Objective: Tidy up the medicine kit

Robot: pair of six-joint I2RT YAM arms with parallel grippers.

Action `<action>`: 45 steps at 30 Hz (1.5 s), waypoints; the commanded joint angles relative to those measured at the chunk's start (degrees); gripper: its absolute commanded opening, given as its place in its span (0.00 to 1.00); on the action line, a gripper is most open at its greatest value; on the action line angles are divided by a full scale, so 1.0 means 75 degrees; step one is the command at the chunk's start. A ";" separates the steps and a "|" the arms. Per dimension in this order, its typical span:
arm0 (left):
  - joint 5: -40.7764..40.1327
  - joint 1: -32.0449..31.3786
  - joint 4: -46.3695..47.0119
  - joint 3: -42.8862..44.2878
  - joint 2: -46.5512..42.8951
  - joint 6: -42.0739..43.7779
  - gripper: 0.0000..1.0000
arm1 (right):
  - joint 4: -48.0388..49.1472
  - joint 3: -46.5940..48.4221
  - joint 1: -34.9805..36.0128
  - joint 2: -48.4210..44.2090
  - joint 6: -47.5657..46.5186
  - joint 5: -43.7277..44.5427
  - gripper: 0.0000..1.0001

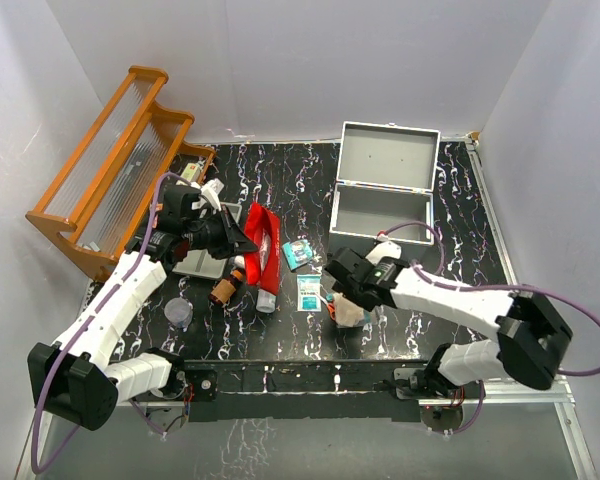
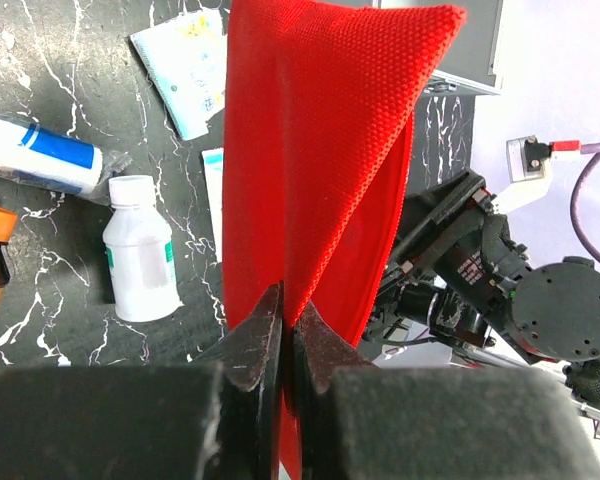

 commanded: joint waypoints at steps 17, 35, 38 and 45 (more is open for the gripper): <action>-0.0290 -0.0037 -0.0273 0.0056 -0.0146 0.0311 0.00 | -0.0736 0.1094 -0.0461 0.2104 0.2594 0.0436 0.44; -0.0228 -0.0033 -0.0366 0.0163 -0.0076 0.0348 0.00 | -0.0919 0.1456 -0.0550 0.3022 0.1933 0.0342 0.10; -0.0129 -0.0033 -0.0386 0.0199 -0.0033 0.0365 0.00 | -0.1056 0.1541 -0.0556 0.2819 0.1720 0.0495 0.05; 0.0040 -0.0042 -0.0324 0.0247 0.0095 0.0351 0.00 | -0.1088 0.1537 -0.0555 0.2068 0.1012 0.0744 0.05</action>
